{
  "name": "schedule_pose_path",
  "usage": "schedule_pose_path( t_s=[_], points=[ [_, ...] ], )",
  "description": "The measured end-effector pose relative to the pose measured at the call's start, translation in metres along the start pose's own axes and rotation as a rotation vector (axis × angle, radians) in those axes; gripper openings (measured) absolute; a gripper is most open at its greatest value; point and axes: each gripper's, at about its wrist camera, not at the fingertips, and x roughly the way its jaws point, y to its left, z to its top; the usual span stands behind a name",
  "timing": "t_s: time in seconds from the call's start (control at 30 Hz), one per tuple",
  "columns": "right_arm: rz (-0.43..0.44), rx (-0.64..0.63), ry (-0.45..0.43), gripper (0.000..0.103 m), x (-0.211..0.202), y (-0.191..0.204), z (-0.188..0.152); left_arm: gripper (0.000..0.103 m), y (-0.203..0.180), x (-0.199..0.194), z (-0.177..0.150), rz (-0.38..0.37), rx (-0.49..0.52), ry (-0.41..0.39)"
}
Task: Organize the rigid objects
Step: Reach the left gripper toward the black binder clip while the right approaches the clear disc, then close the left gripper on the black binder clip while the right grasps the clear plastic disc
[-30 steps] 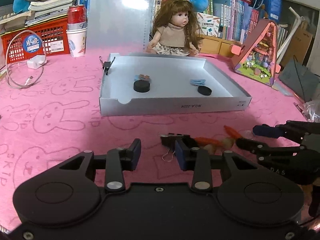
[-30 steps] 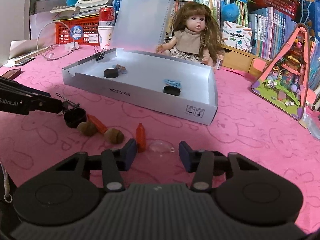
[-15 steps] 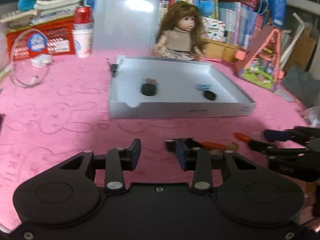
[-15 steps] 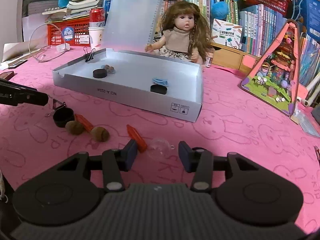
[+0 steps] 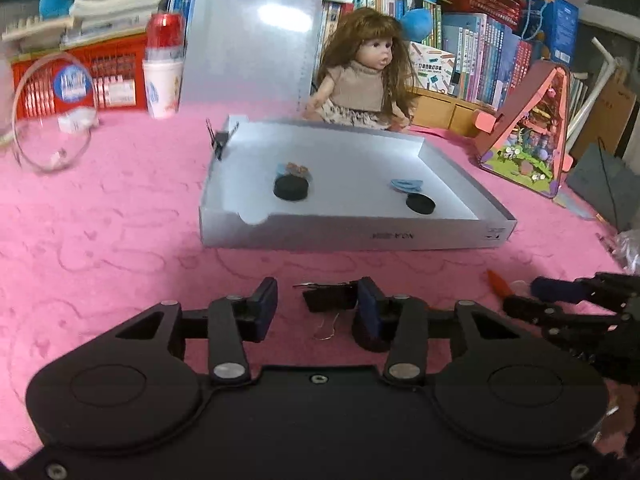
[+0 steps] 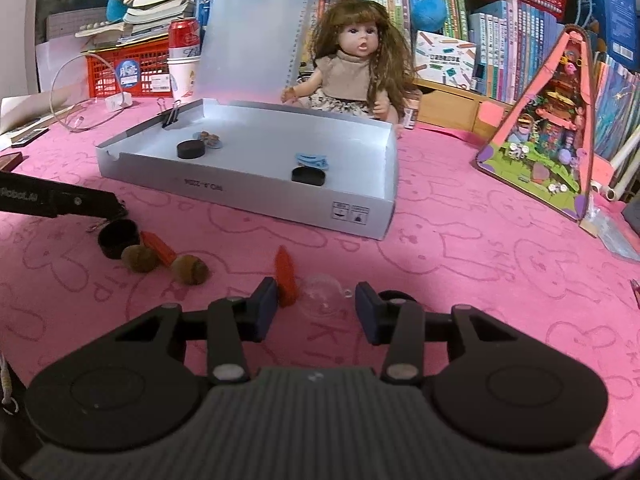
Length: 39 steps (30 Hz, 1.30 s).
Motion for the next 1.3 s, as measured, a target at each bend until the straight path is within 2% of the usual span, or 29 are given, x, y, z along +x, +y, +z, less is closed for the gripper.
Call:
schedule_pose_path(
  t_s=[0.13, 0.2, 0.33, 0.43, 0.67, 0.8, 1.03, 1.17, 1.3],
  points=[
    [0.014, 0.012, -0.003, 0.047, 0.001, 0.000, -0.001, 0.043, -0.006, -0.007, 0.000, 0.076, 0.060, -0.049],
    [0.033, 0.004, -0.007, 0.047, 0.000, 0.003, -0.001, 0.041, -0.007, -0.006, 0.000, 0.110, 0.082, -0.044],
    [0.103, -0.008, -0.023, 0.047, -0.004, 0.008, -0.002, 0.042, 0.001, -0.004, -0.003, 0.093, 0.039, -0.017],
    [0.147, -0.011, -0.037, 0.050, -0.008, 0.009, -0.002, 0.043, 0.005, -0.006, -0.002, 0.118, 0.030, -0.028],
    [0.111, -0.012, -0.047, 0.050, -0.014, 0.000, -0.001, 0.043, 0.013, -0.009, 0.002, 0.166, 0.007, -0.046],
    [0.095, 0.006, -0.045, 0.050, -0.013, -0.007, -0.002, 0.042, 0.016, -0.012, 0.002, 0.231, -0.018, -0.081],
    [0.094, -0.045, -0.047, 0.050, -0.007, 0.006, -0.004, 0.044, 0.003, -0.017, -0.002, 0.136, 0.006, -0.084],
    [0.059, -0.037, -0.057, 0.050, 0.000, 0.012, -0.005, 0.046, -0.008, -0.005, -0.006, 0.135, 0.022, -0.063],
    [0.044, 0.000, -0.072, 0.052, 0.001, 0.013, -0.007, 0.046, -0.007, 0.008, -0.007, 0.141, -0.015, -0.036]
  ],
)
